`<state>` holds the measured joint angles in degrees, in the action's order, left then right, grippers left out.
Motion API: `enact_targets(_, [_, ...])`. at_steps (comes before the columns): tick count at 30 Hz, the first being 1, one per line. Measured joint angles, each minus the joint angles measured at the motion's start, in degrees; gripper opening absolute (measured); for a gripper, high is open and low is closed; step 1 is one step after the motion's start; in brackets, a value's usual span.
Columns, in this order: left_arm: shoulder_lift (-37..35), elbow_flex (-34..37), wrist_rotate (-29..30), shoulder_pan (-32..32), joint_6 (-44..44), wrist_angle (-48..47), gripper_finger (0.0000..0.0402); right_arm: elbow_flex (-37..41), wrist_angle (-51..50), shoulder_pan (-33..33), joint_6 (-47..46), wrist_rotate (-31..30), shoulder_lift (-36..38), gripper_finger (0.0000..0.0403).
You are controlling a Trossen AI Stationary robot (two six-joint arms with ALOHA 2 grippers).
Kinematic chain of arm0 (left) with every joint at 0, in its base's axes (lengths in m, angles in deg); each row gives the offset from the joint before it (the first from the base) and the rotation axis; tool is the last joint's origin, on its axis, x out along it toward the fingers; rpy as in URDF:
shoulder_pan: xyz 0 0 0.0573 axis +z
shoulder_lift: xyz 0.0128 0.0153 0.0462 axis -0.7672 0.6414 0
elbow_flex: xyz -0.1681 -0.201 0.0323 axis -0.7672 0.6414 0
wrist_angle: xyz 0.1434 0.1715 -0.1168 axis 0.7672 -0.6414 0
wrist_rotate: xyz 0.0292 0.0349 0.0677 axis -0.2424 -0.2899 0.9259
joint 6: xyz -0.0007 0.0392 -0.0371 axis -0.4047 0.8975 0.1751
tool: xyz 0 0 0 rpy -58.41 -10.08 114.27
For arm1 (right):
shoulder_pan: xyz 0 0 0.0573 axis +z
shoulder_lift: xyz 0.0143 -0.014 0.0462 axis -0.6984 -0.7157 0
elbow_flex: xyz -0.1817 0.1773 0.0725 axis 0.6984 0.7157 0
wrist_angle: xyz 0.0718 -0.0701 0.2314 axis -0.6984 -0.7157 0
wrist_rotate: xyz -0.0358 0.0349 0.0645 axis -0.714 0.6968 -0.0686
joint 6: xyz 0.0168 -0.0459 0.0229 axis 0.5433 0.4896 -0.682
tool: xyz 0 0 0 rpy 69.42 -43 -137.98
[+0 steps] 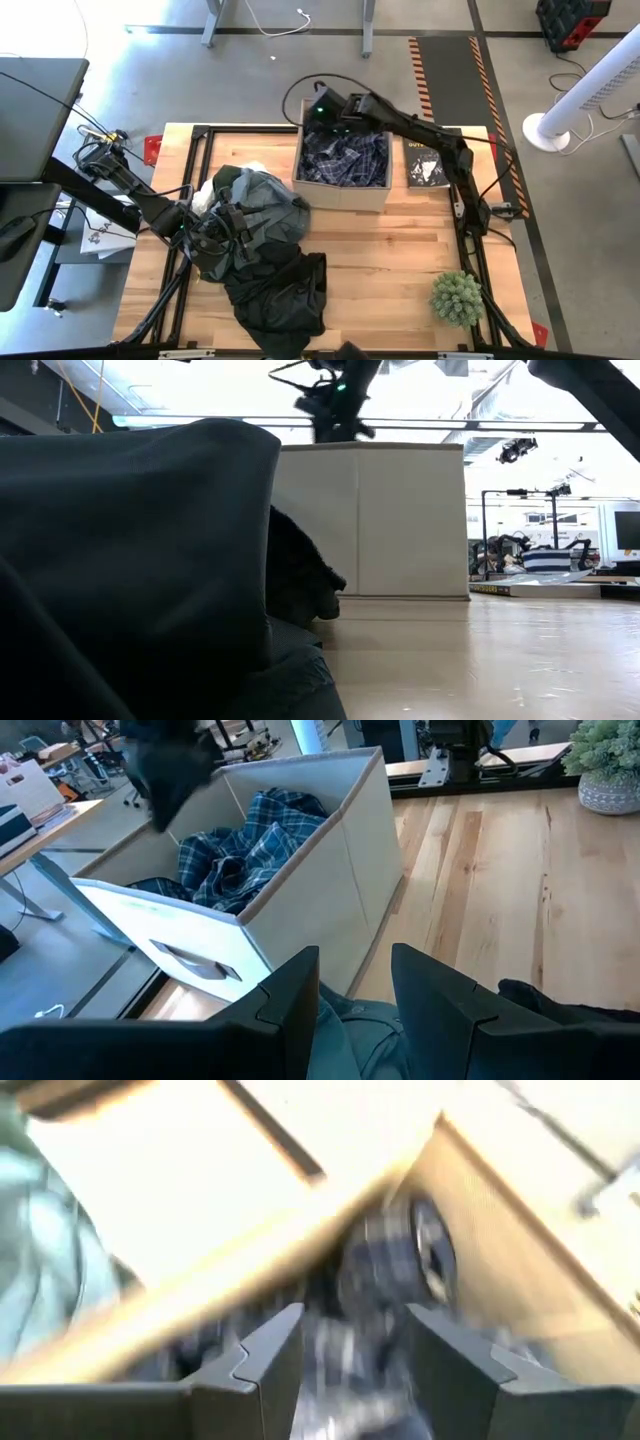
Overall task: Sort clothes
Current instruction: Put the blue pattern pajama into the laundry organizer
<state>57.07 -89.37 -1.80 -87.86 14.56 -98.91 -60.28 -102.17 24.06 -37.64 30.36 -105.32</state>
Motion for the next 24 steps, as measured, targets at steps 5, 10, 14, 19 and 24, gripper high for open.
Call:
enact_targets(5, [0.00,0.00,0.01,0.01,-0.02,0.01,0.0124,12.05,18.38,-2.10,-2.47,3.71,0.00,0.0169])
enact_targets(10, [0.00,0.00,0.02,0.00,0.00,0.02,0.0124,25.05,25.52,-5.29,-7.55,11.75,-0.14,0.0169])
enact_targets(14, [0.00,0.00,0.02,0.02,0.00,-0.07,0.0124,30.37,20.64,-8.45,-10.13,13.65,-0.11,0.0169])
enact_targets(19, [0.00,0.00,0.15,0.02,-0.02,-0.09,0.0124,34.24,15.30,-10.24,-9.04,14.66,0.07,0.0169])
enact_targets(24, [0.00,0.00,0.15,0.00,-0.13,-0.37,0.0124,30.04,10.69,-9.08,-2.63,12.77,0.70,0.0169])
